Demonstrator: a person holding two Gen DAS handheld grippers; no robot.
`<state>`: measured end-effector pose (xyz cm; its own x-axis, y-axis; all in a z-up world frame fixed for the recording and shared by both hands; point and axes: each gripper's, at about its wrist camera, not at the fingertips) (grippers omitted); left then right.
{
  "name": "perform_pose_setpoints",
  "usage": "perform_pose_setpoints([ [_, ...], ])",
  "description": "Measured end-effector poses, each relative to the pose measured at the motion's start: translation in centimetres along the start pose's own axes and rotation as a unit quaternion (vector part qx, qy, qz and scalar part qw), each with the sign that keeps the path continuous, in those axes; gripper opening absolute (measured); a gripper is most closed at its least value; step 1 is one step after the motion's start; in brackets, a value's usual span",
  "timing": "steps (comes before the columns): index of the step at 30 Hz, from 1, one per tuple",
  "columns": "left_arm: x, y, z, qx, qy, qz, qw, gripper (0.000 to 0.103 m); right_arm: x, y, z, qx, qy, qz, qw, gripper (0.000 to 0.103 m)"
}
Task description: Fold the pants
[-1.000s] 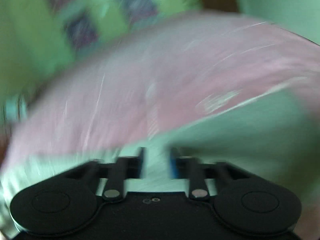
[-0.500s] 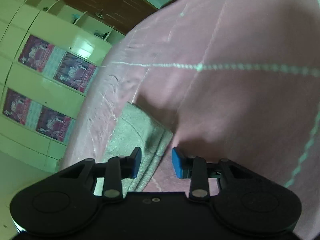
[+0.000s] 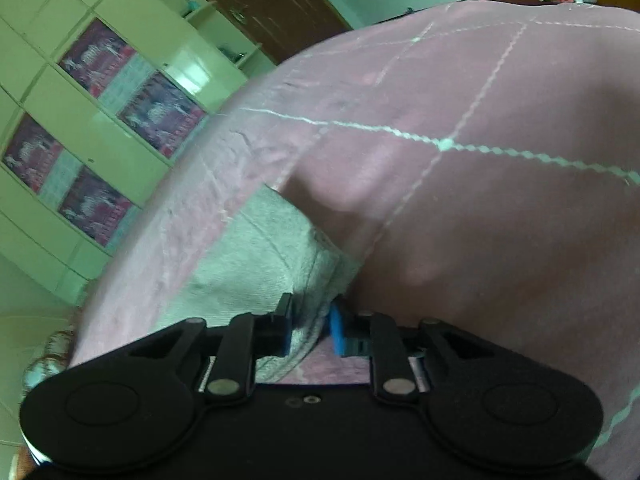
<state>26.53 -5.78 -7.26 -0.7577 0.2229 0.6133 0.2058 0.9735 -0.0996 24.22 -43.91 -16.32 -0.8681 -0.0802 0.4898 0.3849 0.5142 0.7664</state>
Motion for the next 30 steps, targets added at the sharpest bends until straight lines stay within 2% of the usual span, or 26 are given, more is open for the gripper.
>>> perform_pose_setpoints([
  [3,-1.5,-5.1,-0.5,-0.014,0.001,0.017,0.9998,0.095,0.1,-0.9,-0.3,-0.024,-0.004,-0.025,0.999,0.02],
  [5,-2.4,-7.2,-0.4,-0.027,0.006,0.003,0.9996,0.095,0.4,-1.5,-0.5,-0.039,-0.009,-0.036,0.999,0.02],
  [8,-4.4,-8.5,0.7,-0.045,0.039,-0.032,0.9977,0.096,0.1,-2.3,-1.0,-0.053,-0.012,-0.042,0.998,0.02],
  [14,-2.4,-8.5,0.8,-0.023,0.001,-0.084,0.9962,0.097,0.6,-2.8,-0.7,-0.045,-0.011,-0.058,0.997,0.025],
  [17,-4.0,-8.7,1.3,-0.048,0.03,-0.084,0.9948,0.101,0.4,-2.8,-0.7,-0.047,-0.001,-0.061,0.997,0.027],
  [19,-3.8,-8.9,1.0,-0.042,0.029,-0.085,0.995,0.101,0.5,-2.9,-0.9,-0.052,-0.004,-0.067,0.996,0.026],
  [27,-4.4,-8.6,1.3,-0.041,0.029,-0.079,0.9956,0.103,1.0,-5.9,-1.7,-0.147,-0.007,-0.097,0.984,0.018],
  [30,-4.4,-8.6,1.3,-0.041,0.027,-0.08,0.9956,0.103,0.8,-5.7,-1.7,-0.142,0.004,-0.093,0.985,0.02],
])
Point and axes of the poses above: each gripper's, at about its wrist camera, not at the fingertips, and x roughly against the way its jaws point, y to its left, z to its underside, and after that the axes turned 9 degrees about -x, right-handed
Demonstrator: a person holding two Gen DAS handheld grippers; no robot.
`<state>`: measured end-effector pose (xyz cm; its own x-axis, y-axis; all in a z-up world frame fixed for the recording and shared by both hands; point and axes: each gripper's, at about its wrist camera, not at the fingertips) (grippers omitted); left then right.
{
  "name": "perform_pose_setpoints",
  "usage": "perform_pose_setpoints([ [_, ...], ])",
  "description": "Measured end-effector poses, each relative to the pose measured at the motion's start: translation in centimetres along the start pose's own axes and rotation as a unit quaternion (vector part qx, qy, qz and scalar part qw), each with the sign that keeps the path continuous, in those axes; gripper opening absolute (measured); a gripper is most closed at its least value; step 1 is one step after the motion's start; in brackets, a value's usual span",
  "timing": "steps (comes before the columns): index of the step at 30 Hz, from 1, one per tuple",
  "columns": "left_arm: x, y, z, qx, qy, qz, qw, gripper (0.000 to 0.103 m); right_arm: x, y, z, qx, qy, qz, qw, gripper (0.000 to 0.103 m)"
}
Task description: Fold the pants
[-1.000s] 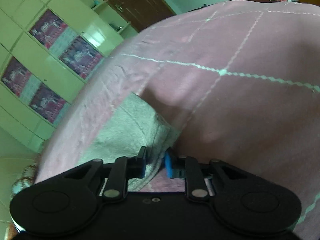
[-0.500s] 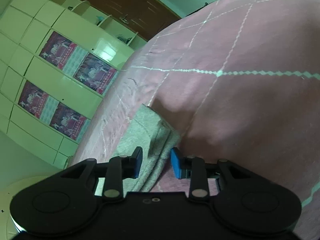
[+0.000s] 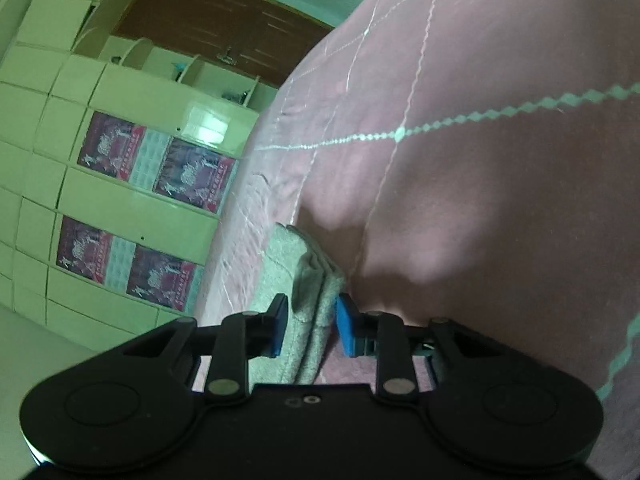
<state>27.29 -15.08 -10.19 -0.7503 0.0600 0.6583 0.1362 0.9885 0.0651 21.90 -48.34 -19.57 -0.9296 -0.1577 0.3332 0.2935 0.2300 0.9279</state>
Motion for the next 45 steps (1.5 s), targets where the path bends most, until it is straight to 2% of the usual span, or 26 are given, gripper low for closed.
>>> perform_pose_setpoints([
  [5,-0.2,-0.3,0.0,-0.001,-0.001,-0.008,1.0,0.103,-1.5,1.0,0.4,0.031,0.021,0.024,0.999,0.022],
  [7,-0.3,-0.5,0.0,-0.006,0.001,-0.013,0.9999,0.103,-2.0,1.6,0.7,0.057,0.022,0.04,0.997,0.019],
  [9,-0.4,-0.8,0.0,-0.01,0.002,-0.019,0.9998,0.103,-2.5,2.2,1.0,0.088,0.02,0.061,0.994,0.008],
  [12,-0.4,-1.0,0.1,-0.012,0.001,-0.024,0.9996,0.103,-2.2,2.5,1.2,0.094,0.01,0.05,0.994,0.007],
  [15,-0.4,-0.7,0.0,-0.008,-0.002,-0.018,0.9998,0.103,-2.3,3.0,1.4,0.114,0.012,0.06,0.992,0.006],
  [17,0.5,0.9,-0.1,0.008,-0.016,0.009,0.9998,0.103,-2.1,4.4,1.9,0.142,0.015,0.05,0.988,0.005],
  [19,2.0,3.3,0.2,0.01,-0.034,-0.003,0.9994,0.103,-1.9,6.3,2.8,0.166,0.017,0.041,0.985,0.005],
  [21,3.6,7.4,0.9,0.03,-0.049,-0.017,0.9982,0.103,-2.0,8.9,4.3,0.193,0.024,0.026,0.981,0.005],
  [23,5.1,12.4,1.7,0.051,-0.057,-0.035,0.9964,0.103,-2.5,11.5,6.5,0.223,0.034,0.012,0.974,0.005],
  [26,7.8,20.4,3.3,0.093,-0.069,-0.083,0.9898,0.103,-3.8,15.4,11.8,0.269,0.058,-0.011,0.961,0.005],
  [31,11.1,30.6,6.7,0.144,-0.081,-0.13,0.9776,0.103,-6.4,20.1,24.1,0.335,0.127,-0.054,0.932,0.005],
  [33,11.7,33.6,8.3,0.175,-0.076,-0.136,0.9721,0.103,-7.3,20.7,29.7,0.36,0.166,-0.057,0.916,0.005],
  [34,11.9,34.6,9.1,0.186,-0.077,-0.142,0.969,0.103,-7.7,20.6,32.1,0.368,0.187,-0.059,0.909,0.01],
  [36,11.7,36.1,10.4,0.211,-0.08,-0.144,0.9635,0.103,-8.8,19.4,37.7,0.391,0.28,-0.054,0.875,0.021],
  [37,11.5,36.6,10.8,0.221,-0.08,-0.14,0.9617,0.103,-8.9,19.1,39.7,0.404,0.315,-0.048,0.857,0.01],
  [38,11.4,36.8,10.9,0.224,-0.085,-0.139,0.9608,0.103,-8.0,18.8,40.5,0.413,0.31,-0.053,0.855,0.009],
  [41,11.0,36.3,10.5,0.212,-0.098,-0.127,0.964,0.103,-6.3,18.4,38.7,0.383,0.278,-0.059,0.879,0.012],
  [42,11.0,35.8,10.3,0.211,-0.105,-0.105,0.9662,0.103,-6.0,18.6,37.8,0.385,0.269,-0.055,0.881,0.012],
  [44,10.7,34.5,9.4,0.208,-0.126,-0.036,0.9693,0.103,-5.3,19.4,35.7,0.39,0.24,-0.056,0.887,0.012],
  [45,10.0,33.3,8.6,0.2,-0.124,-0.001,0.9719,0.103,-4.8,19.5,34.4,0.385,0.225,-0.055,0.893,0.014],
])
Point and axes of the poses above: each gripper's, at about its wrist camera, not at the fingertips, and x roughly against the way its jaws point, y to its left, z to its underside, and after that the axes turned 9 degrees about -x, right-handed
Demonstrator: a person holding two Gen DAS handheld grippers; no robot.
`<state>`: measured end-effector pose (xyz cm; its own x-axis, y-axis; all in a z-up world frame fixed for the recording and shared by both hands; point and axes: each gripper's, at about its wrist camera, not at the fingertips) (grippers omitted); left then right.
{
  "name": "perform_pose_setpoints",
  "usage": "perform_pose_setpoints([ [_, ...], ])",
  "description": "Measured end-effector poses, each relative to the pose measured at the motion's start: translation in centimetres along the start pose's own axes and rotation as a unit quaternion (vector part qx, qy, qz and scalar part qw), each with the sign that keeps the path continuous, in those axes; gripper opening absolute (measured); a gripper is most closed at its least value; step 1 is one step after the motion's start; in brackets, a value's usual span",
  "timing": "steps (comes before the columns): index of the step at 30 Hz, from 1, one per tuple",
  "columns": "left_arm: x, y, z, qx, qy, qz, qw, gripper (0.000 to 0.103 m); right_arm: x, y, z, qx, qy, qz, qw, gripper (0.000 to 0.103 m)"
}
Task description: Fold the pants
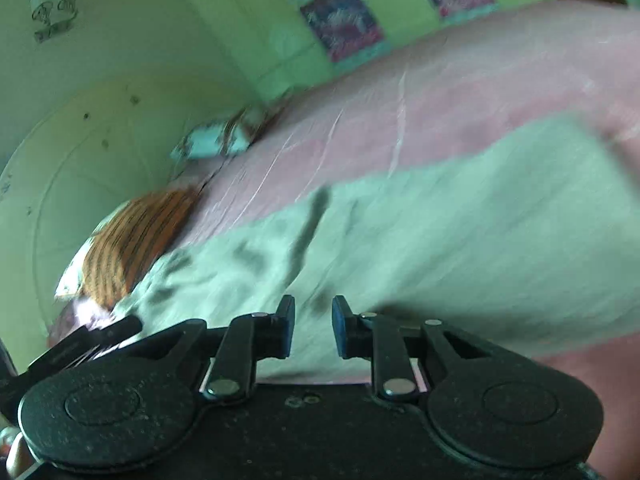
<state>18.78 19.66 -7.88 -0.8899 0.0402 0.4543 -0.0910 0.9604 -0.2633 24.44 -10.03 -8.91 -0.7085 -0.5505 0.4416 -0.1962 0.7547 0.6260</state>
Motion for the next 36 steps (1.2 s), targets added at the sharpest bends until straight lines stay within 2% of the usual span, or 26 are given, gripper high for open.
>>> perform_pose_setpoints([
  [2,-1.9,-2.9,-0.2,-0.022,0.025,0.043,0.9985,0.102,1.9,-1.3,-1.1,-0.011,-0.028,0.014,0.999,0.016],
  [4,-3.9,-5.8,0.0,-0.047,0.06,0.064,0.9951,0.085,3.7,-3.0,-2.0,-0.024,-0.047,0.025,0.998,0.018],
  [5,-4.9,-6.7,0.2,-0.048,0.077,0.074,0.9932,0.082,4.7,-3.9,-2.3,-0.03,-0.054,0.029,0.998,0.019],
  [7,-6.8,-7.9,0.5,-0.041,0.108,0.076,0.9904,0.07,5.9,-5.4,-2.2,-0.035,-0.063,0.039,0.997,0.019],
  [8,-7.6,-8.2,0.8,-0.035,0.12,0.07,0.9897,0.068,6.2,-6.1,-2.0,-0.04,-0.065,0.041,0.996,0.019],
  [11,-8.7,-8.3,1.3,0.007,0.131,0.065,0.9892,0.065,6.9,-7.9,-1.4,-0.056,-0.069,0.055,0.994,0.019],
  [14,-8.7,-7.5,1.7,0.085,0.12,0.095,0.9845,0.063,6.7,-9.4,-1.0,-0.067,-0.075,0.063,0.993,0.019],
  [15,-9.1,-7.2,1.8,0.112,0.116,0.102,0.9817,0.058,6.5,-9.8,-1.0,-0.071,-0.075,0.067,0.992,0.019],
  [16,-9.4,-6.7,2.0,0.13,0.114,0.106,0.9791,0.033,6.4,-10.2,-1.1,-0.076,-0.075,0.069,0.992,0.019],
  [17,-9.8,-6.5,2.3,0.146,0.116,0.11,0.9762,0.02,6.2,-10.8,-1.1,-0.081,-0.074,0.07,0.991,0.019],
  [19,-9.9,-6.3,2.8,0.146,0.115,0.109,0.9765,0.018,5.8,-11.6,-1.3,-0.091,-0.063,0.076,0.991,0.018],
  [21,-8.6,-7.0,2.6,0.12,0.083,0.117,0.9824,0.017,5.0,-11.8,-1.6,-0.092,-0.043,0.091,0.991,0.014],
  [23,-6.8,-7.1,2.7,0.105,0.046,0.109,0.9873,0.017,5.5,-11.2,-1.8,-0.082,-0.046,0.078,0.993,0.017],
  [24,-6.4,-7.0,3.1,0.097,0.043,0.094,0.9899,0.017,5.8,-10.8,-1.8,-0.072,-0.052,0.072,0.994,0.017],
  [25,-6.5,-6.9,3.7,0.083,0.055,0.072,0.9924,0.017,6.0,-10.4,-1.7,-0.057,-0.056,0.067,0.995,0.018],
  [26,-7.4,-6.6,4.6,0.081,0.084,0.058,0.9914,0.017,5.8,-10.3,-1.5,-0.048,-0.051,0.07,0.995,0.019],
  [27,-8.1,-6.1,5.4,0.092,0.095,0.066,0.9891,0.019,5.0,-10.5,-1.3,-0.047,-0.032,0.085,0.995,0.014],
  [29,-8.1,-5.5,5.2,0.111,0.09,0.08,0.9865,0.023,3.7,-11.1,-1.0,-0.048,-0.002,0.101,0.994,0.013],
  [30,-8.0,-5.5,4.7,0.115,0.09,0.079,0.986,0.029,3.9,-10.8,-1.1,-0.045,-0.007,0.1,0.994,0.013],
  [31,-7.7,-5.7,4.0,0.099,0.084,0.071,0.989,0.034,4.3,-10.6,-1.4,-0.045,-0.013,0.097,0.994,0.014],
  [33,-7.1,-6.1,2.6,0.054,0.058,0.057,0.9952,0.038,5.4,-9.9,-1.9,-0.042,-0.049,0.085,0.994,0.017],
  [36,-7.6,-6.3,0.9,0.04,0.046,0.061,0.9962,0.038,5.1,-9.2,-3.2,-0.029,-0.061,0.074,0.995,0.017],
])
Point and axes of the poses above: each gripper's, at about its wrist camera, not at the fingertips, and x roughly against the way its jaws point, y to its left, z to its underside, and after that the axes turned 9 degrees about -x, right-handed
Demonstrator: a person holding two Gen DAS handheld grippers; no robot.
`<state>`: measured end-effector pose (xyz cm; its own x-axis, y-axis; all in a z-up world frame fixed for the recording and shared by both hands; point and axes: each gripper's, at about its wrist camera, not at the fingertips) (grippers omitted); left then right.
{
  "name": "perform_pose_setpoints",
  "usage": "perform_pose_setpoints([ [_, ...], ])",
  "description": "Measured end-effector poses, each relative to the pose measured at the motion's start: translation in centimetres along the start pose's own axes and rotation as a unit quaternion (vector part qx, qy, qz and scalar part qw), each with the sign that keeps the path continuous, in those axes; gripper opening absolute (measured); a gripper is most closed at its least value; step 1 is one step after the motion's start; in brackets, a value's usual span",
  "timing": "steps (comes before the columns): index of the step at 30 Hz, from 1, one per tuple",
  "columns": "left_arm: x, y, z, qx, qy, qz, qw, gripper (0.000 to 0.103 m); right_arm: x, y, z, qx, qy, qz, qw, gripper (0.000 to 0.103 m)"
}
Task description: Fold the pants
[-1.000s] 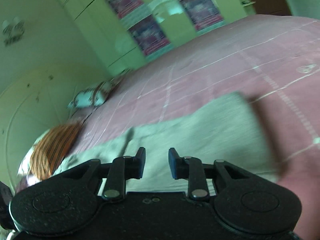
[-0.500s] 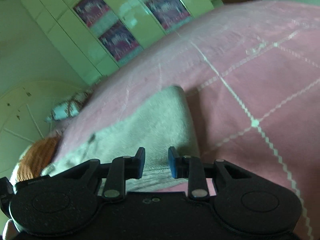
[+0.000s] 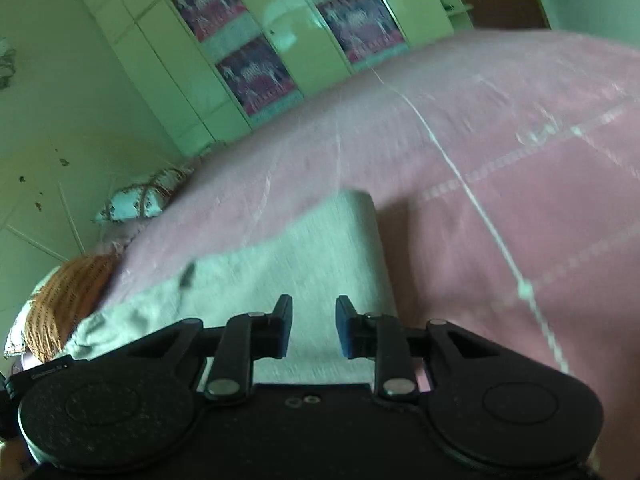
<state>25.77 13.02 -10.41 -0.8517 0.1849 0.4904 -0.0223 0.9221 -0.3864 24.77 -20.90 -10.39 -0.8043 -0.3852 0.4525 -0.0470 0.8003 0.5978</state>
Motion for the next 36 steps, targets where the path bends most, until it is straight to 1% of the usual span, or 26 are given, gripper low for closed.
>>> perform_pose_setpoints([
  [3,-1.6,0.1,-0.6,-0.007,0.031,0.0,0.9995,0.038,-1.6,1.0,-1.0,0.011,0.008,-0.013,1.0,0.017],
  [4,-2.1,0.1,-0.4,-0.009,0.051,0.003,0.9987,0.038,-2.3,1.1,-1.0,0.022,0.018,0.002,1.0,0.013],
  [5,-2.6,0.1,0.2,-0.009,0.077,0.009,0.997,0.039,-3.7,0.8,-0.8,0.043,0.033,0.044,0.998,0.012],
  [6,-3.1,-0.2,0.7,-0.017,0.087,0.007,0.9961,0.039,-4.9,-0.3,-0.7,0.043,0.054,0.081,0.994,0.004],
  [7,-2.8,-0.4,0.6,-0.024,0.081,0.002,0.9964,0.039,-5.4,-1.7,-0.8,0.017,0.064,0.084,0.994,0.0],
  [8,-2.4,-0.6,0.2,-0.022,0.072,0.002,0.9972,0.039,-5.1,-2.6,-1.3,-0.011,0.064,0.065,0.996,0.0],
  [10,-1.0,-0.8,-1.0,-0.023,0.018,-0.005,0.9996,0.039,-4.2,-2.4,-2.1,-0.007,0.045,0.054,0.998,0.0],
  [12,-1.3,-1.6,-2.6,-0.04,-0.008,0.003,0.9992,0.039,-3.9,-1.5,-3.3,0.01,0.017,0.038,0.999,0.005],
  [15,-4.6,-3.1,-4.2,-0.053,0.02,0.044,0.9974,0.039,-6.4,-0.3,-5.3,0.015,0.014,0.028,0.999,0.005],
  [16,-5.9,-3.5,-4.1,-0.062,0.037,0.047,0.9963,0.039,-7.6,0.2,-5.7,0.023,0.014,0.026,0.999,0.005],
  [17,-7.6,-3.5,-3.9,-0.068,0.065,0.034,0.995,0.039,-8.7,0.5,-5.9,0.033,0.019,0.03,0.999,0.005],
  [18,-9.2,-3.0,-3.4,-0.06,0.095,0.033,0.9931,0.039,-10.3,0.5,-5.9,0.039,0.033,0.054,0.997,0.003],
  [19,-9.7,-2.5,-3.0,-0.044,0.095,0.049,0.9933,0.039,-11.9,0.0,-5.9,0.037,0.057,0.083,0.994,0.0],
  [20,-9.3,-2.3,-3.1,-0.031,0.093,0.051,0.9939,0.039,-12.8,-0.7,-5.6,0.027,0.08,0.094,0.992,0.0],
  [21,-8.5,-2.3,-3.5,-0.026,0.093,0.054,0.9938,0.041,-12.3,-0.9,-5.7,0.02,0.076,0.088,0.993,0.0],
  [22,-7.1,-2.3,-3.7,-0.026,0.084,0.057,0.9945,0.064,-11.2,-0.6,-5.9,0.019,0.068,0.081,0.994,0.001],
  [23,-5.1,-2.1,-3.8,-0.027,0.057,0.055,0.9965,0.084,-9.2,-0.2,-5.8,0.027,0.045,0.056,0.997,0.006],
  [24,-2.9,-1.6,-3.6,-0.03,0.023,0.045,0.9983,0.103,-7.5,0.0,-5.5,0.035,0.025,0.04,0.998,0.017],
  [25,-0.8,-1.1,-3.4,-0.036,-0.006,0.035,0.9987,0.103,-6.1,0.0,-5.0,0.043,0.014,0.03,0.999,0.017],
  [26,1.2,-0.2,-3.0,-0.04,-0.019,0.03,0.9986,0.103,-4.9,0.0,-4.3,0.047,0.018,0.019,0.999,0.017],
  [27,3.0,0.9,-2.6,-0.037,-0.025,0.028,0.9986,0.103,-4.2,0.0,-3.7,0.048,0.022,0.009,0.999,0.017],
  [30,8.2,5.2,-1.7,-0.008,-0.054,-0.015,0.9984,0.103,-2.0,-0.3,-1.4,0.04,0.02,-0.004,0.999,0.017],
  [32,9.8,8.9,-1.5,0.018,-0.063,-0.051,0.9965,0.103,-1.5,-0.2,-0.2,0.019,0.022,-0.009,1.0,0.017],
  [33,10.3,11.0,-1.3,0.041,-0.065,-0.068,0.9947,0.103,-1.5,0.0,0.3,0.011,0.028,-0.011,0.999,0.017],
  [34,10.6,13.3,-1.3,0.069,-0.069,-0.072,0.9926,0.103,-1.6,0.3,0.6,0.006,0.035,-0.012,0.999,0.017],
  [36,9.5,18.3,-1.1,0.152,-0.076,-0.066,0.9834,0.103,-1.5,1.4,1.5,0.008,0.048,-0.02,0.999,0.017],
])
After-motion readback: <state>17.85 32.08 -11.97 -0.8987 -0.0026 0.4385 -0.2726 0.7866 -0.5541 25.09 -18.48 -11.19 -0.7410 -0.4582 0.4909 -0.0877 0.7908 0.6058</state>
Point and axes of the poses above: each gripper's, at about its wrist camera, not at the fingertips, and x roughly against the way its jaws point, y to its left, z to its underside, and after that the axes turned 9 degrees about -x, right-handed
